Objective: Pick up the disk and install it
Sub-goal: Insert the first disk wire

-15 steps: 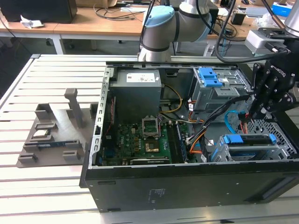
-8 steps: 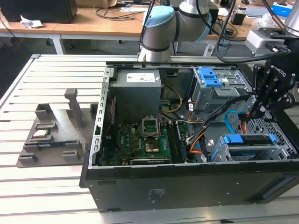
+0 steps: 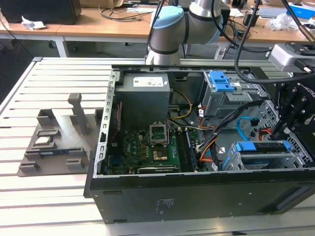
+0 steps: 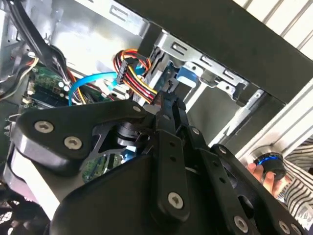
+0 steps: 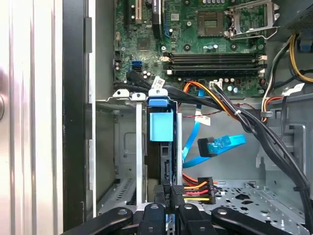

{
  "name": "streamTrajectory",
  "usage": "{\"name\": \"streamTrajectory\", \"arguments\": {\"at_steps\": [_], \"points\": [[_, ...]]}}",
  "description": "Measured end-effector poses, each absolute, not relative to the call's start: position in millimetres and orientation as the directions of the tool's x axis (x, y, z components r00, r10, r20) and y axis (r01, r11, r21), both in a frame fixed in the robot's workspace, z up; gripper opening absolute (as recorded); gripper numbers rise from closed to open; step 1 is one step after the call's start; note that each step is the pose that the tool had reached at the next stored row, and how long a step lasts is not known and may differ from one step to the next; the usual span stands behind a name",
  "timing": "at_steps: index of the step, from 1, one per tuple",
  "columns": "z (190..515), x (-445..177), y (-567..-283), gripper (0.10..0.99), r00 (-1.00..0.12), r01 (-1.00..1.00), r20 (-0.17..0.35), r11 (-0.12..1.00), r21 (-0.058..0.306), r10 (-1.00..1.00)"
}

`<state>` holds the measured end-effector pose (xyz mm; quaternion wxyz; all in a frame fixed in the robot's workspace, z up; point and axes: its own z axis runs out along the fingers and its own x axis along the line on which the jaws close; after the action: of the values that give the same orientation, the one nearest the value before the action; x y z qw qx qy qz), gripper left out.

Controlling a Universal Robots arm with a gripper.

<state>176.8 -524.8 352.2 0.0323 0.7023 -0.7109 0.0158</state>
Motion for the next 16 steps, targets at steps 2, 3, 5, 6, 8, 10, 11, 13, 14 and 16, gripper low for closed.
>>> {"name": "streamTrajectory", "arguments": {"at_steps": [2,3,5,6,8,10,11,13,14,16], "points": [[350,177,-525,0.169,-0.022,-0.999,0.068,0.023,0.023,-0.997],[349,177,-525,0.169,-0.029,-0.999,0.068,0.03,0.023,-0.997],[347,177,-525,0.169,-0.041,-0.999,0.068,0.042,0.023,-0.997],[346,177,-525,0.169,-0.042,-0.999,0.068,0.044,0.023,-0.997],[345,179,-522,0.169,-0.043,-0.999,0.067,0.045,0.023,-0.997],[343,179,-522,0.169,-0.043,-0.999,0.068,0.045,0.023,-0.997],[342,179,-522,0.169,-0.043,-0.999,0.068,0.045,0.023,-0.997],[341,179,-522,0.169,-0.043,-0.999,0.068,0.045,0.023,-0.997],[340,179,-522,0.169,-0.043,-0.999,0.068,0.045,0.023,-0.997],[339,179,-522,0.169,-0.043,-0.999,0.067,0.045,0.023,-0.997]]}}
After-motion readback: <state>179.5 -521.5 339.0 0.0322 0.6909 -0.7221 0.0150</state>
